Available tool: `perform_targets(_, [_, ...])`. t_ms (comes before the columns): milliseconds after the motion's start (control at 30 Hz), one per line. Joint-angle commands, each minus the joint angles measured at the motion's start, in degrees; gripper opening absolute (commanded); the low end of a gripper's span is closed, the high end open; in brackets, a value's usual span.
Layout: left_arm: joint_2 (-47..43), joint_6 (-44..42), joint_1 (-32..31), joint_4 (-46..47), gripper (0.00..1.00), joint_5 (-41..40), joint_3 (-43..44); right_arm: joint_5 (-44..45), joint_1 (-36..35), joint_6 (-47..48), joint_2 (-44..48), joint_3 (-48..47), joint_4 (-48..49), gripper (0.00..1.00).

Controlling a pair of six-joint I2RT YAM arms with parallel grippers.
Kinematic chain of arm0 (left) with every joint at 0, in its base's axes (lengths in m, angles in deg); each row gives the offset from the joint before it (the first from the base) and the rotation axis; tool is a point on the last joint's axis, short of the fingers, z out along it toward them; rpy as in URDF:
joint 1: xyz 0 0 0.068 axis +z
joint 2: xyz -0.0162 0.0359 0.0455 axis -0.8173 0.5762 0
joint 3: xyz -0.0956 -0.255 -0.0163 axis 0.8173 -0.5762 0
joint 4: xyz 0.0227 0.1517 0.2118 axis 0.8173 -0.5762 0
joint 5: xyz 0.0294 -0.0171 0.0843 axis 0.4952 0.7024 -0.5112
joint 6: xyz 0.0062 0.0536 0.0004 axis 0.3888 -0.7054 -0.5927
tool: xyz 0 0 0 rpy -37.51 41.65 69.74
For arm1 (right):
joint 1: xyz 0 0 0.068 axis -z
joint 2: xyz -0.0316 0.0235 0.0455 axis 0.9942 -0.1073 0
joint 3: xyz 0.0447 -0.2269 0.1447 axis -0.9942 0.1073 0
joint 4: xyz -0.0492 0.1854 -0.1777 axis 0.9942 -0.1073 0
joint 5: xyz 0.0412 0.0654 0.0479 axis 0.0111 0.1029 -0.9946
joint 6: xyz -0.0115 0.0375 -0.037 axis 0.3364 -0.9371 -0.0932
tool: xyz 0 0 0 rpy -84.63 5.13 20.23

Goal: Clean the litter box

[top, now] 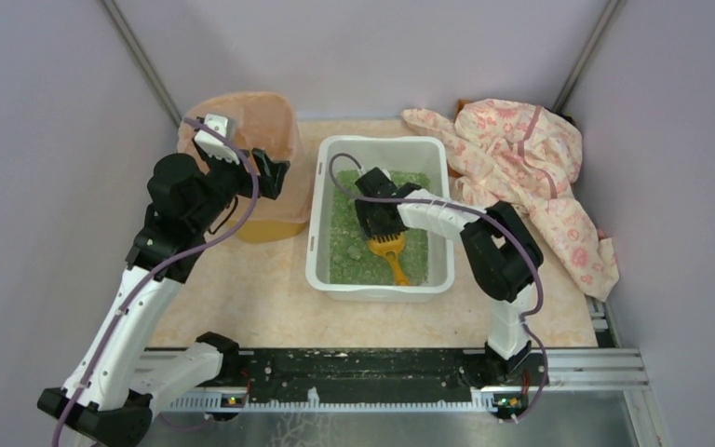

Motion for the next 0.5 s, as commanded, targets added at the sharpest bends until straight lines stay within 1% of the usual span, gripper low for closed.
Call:
perform_targets(0, [-0.6,-0.1,0.5,2.0,0.99,0.8,-0.4,-3.6,1.5,-0.8,-3.5,-2.7,0.3,0.00])
perform_targets(467, [-1.0,0.1,1.9,2.8,0.99,2.4,-1.4,-1.7,5.4,1.5,-0.2,-14.3,-2.8,0.00])
